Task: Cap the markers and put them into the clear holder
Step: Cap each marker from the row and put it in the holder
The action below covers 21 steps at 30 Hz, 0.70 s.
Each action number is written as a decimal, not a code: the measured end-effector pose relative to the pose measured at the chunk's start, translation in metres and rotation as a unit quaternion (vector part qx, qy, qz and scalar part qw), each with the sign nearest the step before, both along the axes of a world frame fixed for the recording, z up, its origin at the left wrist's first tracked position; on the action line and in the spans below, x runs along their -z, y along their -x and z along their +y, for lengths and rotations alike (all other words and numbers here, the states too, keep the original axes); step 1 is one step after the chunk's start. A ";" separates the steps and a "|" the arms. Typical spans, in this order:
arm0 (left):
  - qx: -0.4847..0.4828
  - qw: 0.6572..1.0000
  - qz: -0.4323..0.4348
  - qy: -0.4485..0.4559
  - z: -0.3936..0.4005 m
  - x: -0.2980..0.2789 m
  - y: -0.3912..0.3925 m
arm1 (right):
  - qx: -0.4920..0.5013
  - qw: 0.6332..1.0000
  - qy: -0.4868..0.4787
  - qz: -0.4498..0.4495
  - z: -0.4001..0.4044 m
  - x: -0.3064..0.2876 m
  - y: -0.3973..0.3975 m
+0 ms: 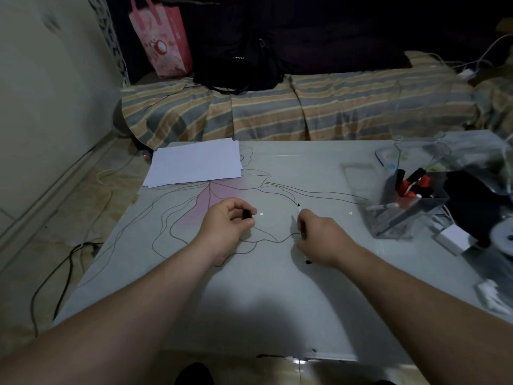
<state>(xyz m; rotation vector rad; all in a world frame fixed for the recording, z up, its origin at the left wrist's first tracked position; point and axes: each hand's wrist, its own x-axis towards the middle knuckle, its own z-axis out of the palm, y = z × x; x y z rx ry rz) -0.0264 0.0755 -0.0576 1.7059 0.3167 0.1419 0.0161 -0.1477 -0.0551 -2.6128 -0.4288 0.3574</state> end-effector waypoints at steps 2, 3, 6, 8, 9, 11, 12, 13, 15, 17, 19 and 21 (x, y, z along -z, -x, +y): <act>0.004 1.000 -0.012 -0.003 -0.003 -0.002 -0.001 | 0.028 0.999 -0.037 0.019 -0.004 -0.007 -0.001; 0.004 1.000 -0.015 -0.003 -0.004 -0.003 -0.001 | 0.038 0.997 -0.053 0.029 -0.006 -0.009 -0.001; 0.004 1.000 -0.019 -0.012 -0.007 -0.006 -0.002 | 0.045 0.994 -0.095 0.036 -0.009 -0.016 -0.001; 0.006 0.999 -0.020 -0.031 -0.008 -0.008 -0.003 | 0.021 0.994 -0.103 0.006 -0.011 -0.019 -0.003; 0.007 0.999 -0.022 -0.042 -0.009 -0.008 -0.003 | 0.000 0.996 -0.093 -0.016 -0.011 -0.019 -0.003; 0.009 0.997 -0.026 -0.068 -0.010 -0.009 -0.004 | -0.039 0.995 -0.063 -0.063 -0.012 -0.020 -0.004; 0.012 0.996 -0.025 -0.082 -0.011 -0.011 -0.004 | -0.051 0.994 -0.048 -0.088 -0.012 -0.022 -0.004; 0.014 0.995 -0.023 -0.101 -0.011 -0.012 -0.004 | -0.051 0.992 -0.028 -0.111 -0.012 -0.024 -0.004; 0.025 0.988 -0.021 -0.154 -0.012 -0.015 -0.004 | -0.046 0.988 -0.003 -0.145 -0.010 -0.029 -0.004; 0.037 0.980 -0.023 -0.195 -0.014 -0.019 -0.001 | -0.045 0.984 0.020 -0.174 -0.008 -0.034 -0.002; 0.042 0.978 -0.026 -0.202 -0.016 -0.022 0.001 | -0.047 0.980 0.042 -0.190 -0.006 -0.037 0.000; 0.051 0.975 -0.032 -0.214 -0.018 -0.024 0.002 | -0.049 0.979 0.045 -0.191 -0.005 -0.037 0.002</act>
